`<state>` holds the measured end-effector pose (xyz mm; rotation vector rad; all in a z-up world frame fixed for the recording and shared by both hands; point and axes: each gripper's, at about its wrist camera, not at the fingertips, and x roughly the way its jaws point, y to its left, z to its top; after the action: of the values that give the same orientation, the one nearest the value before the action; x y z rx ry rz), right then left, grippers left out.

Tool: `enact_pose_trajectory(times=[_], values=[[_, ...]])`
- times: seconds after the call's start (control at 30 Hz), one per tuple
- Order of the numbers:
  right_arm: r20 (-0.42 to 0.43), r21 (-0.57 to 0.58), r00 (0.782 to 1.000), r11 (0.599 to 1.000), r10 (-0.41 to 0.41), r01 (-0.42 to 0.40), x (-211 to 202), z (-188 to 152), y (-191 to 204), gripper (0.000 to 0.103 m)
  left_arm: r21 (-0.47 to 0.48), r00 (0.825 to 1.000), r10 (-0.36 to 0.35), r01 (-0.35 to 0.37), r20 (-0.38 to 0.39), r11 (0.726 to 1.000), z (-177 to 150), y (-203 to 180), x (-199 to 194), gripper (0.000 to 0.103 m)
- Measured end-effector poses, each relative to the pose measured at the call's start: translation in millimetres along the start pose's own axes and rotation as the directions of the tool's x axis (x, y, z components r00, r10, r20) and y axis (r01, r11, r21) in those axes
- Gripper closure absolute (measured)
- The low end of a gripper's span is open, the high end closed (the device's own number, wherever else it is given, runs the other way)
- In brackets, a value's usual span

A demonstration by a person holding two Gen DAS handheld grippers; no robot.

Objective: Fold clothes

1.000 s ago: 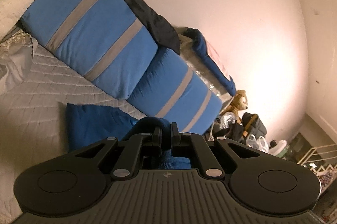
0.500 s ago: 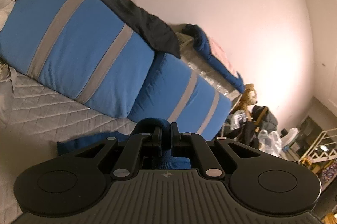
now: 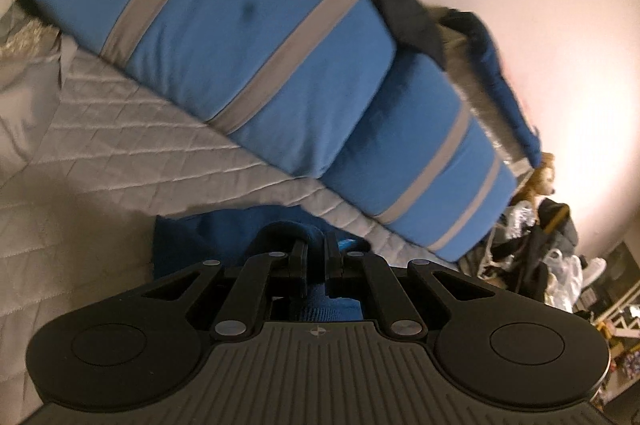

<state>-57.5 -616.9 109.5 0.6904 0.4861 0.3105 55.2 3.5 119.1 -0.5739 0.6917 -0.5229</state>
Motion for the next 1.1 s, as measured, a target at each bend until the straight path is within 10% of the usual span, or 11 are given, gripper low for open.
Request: enact_pose_trajectory(times=[0.37, 0.43, 0.6, 1.1], values=[[-0.063, 0.038, 0.992, 0.993, -0.112, 0.114, 83.5, 6.4, -36.9, 0.094, -0.040, 0.991, 0.124, -0.126, -0.041, 0.991, 10.0, 38.4, 64.5, 0.092], [-0.104, 0.080, 0.984, 0.985, -0.146, 0.155, 98.4, 4.7, -47.2, 0.085, -0.098, 0.987, 0.144, -0.151, -0.072, 0.984, 7.9, 49.0, 77.4, 0.080], [-0.130, 0.080, 0.974, 0.977, -0.185, 0.196, 101.6, -2.8, -47.7, 0.026, -0.169, 0.988, 0.143, -0.152, -0.065, 0.974, 2.8, 56.7, 72.8, 0.049], [-0.257, 0.080, 0.956, 0.983, -0.142, 0.168, 81.5, -25.0, -30.5, 0.033, -0.174, 0.976, 0.105, -0.139, -0.189, 0.975, -20.2, 48.1, 56.1, 0.048]])
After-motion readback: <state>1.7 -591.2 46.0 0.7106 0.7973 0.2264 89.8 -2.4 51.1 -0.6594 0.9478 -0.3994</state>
